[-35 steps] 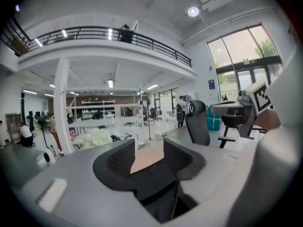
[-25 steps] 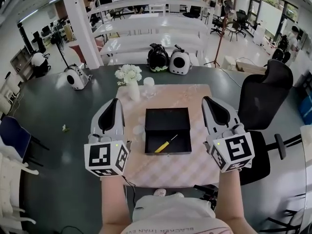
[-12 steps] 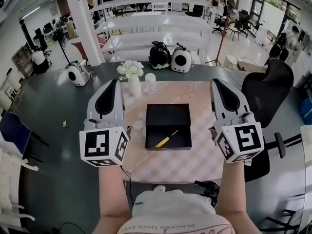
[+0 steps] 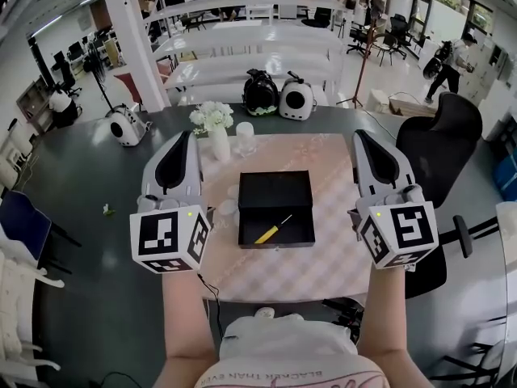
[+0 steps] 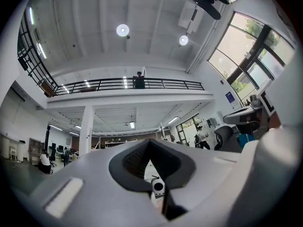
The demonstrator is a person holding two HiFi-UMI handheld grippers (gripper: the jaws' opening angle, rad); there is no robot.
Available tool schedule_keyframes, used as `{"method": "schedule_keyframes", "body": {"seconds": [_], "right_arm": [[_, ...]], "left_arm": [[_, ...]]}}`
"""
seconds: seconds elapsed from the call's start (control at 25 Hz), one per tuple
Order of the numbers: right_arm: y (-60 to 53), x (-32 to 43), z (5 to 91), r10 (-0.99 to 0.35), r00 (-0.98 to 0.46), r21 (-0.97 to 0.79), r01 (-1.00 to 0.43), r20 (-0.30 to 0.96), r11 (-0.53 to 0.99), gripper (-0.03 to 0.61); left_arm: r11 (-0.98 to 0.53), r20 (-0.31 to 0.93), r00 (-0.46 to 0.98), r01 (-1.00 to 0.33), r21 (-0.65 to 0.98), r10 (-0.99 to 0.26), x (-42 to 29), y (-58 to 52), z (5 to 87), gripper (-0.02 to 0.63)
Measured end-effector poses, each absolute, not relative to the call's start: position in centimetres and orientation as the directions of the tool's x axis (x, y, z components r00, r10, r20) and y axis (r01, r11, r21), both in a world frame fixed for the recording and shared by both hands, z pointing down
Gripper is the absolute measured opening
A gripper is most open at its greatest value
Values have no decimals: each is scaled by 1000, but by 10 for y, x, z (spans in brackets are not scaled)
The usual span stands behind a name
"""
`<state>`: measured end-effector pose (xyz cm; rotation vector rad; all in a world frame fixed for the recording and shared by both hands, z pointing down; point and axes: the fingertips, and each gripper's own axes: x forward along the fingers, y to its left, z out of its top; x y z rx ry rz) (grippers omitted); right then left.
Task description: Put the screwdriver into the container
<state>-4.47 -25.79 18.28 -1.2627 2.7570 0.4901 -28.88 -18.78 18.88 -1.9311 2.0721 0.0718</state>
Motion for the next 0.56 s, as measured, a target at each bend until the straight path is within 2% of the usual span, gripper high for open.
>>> {"method": "schedule_keyframes", "body": {"seconds": [0.56], "right_arm": [[-261,-47,189,-725,-660,248,-749,-195,615,5]], "left_arm": [[77,-241,-34,-982,-170,-970,-291,-195,196,9]]}}
